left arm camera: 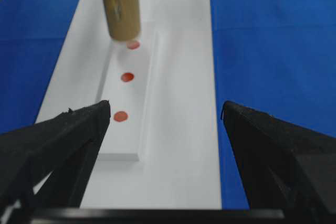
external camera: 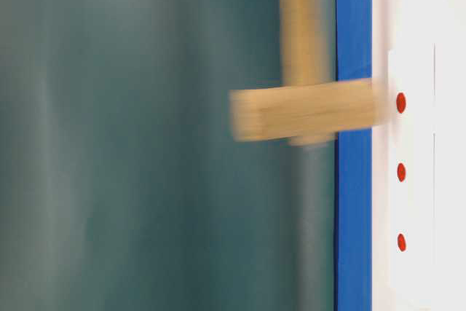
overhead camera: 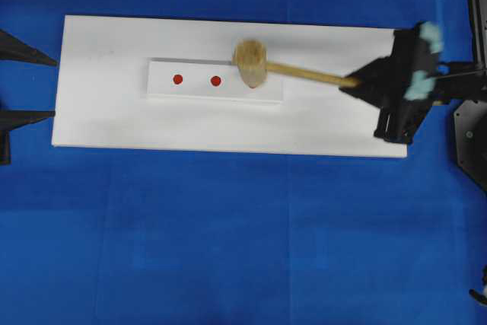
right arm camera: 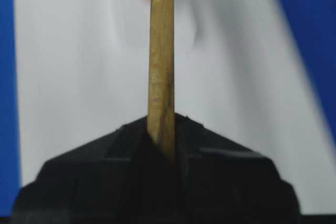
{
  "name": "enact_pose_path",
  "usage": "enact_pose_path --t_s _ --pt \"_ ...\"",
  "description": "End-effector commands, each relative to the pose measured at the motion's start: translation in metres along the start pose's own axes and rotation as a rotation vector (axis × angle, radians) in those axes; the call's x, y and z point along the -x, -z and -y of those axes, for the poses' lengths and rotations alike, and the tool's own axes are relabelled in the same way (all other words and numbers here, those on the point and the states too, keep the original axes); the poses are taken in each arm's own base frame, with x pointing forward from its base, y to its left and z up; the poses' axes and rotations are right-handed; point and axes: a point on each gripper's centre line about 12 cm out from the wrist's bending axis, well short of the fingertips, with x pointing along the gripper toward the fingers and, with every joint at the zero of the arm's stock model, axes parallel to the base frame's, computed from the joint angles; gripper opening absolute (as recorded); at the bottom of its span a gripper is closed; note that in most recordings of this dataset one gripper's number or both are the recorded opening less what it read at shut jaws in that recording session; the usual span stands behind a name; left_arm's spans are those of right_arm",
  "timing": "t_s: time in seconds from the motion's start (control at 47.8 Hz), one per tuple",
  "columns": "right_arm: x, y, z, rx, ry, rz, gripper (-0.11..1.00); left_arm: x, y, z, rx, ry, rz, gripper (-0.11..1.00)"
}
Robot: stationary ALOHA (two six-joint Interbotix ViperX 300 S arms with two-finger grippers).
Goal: Hit the mark with a hammer.
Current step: 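Raise and strike the mallet head down on the red dots again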
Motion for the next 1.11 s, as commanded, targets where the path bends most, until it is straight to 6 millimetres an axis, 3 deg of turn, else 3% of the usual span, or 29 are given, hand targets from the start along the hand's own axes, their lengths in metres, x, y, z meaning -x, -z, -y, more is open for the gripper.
enact_pose_path --t_s 0.0,0.251,0.461,0.607,1.089 --pt "-0.012 0.009 -0.003 -0.017 0.000 -0.070 0.02 -0.001 -0.003 -0.001 0.004 -0.003 0.006 0.85" --pt "-0.009 -0.001 -0.003 -0.022 0.000 -0.029 0.02 -0.001 -0.004 -0.001 0.004 -0.004 0.007 0.85" --pt "0.025 -0.041 -0.004 -0.036 -0.039 0.165 0.02 -0.001 -0.004 -0.001 0.004 -0.004 0.007 0.85" --pt "0.042 -0.054 -0.004 -0.017 -0.057 0.250 0.02 -0.001 -0.003 -0.001 0.004 -0.003 0.006 0.85" --pt "0.032 -0.066 -0.016 0.000 -0.109 0.218 0.02 -0.001 -0.003 -0.001 0.004 -0.003 0.006 0.85"
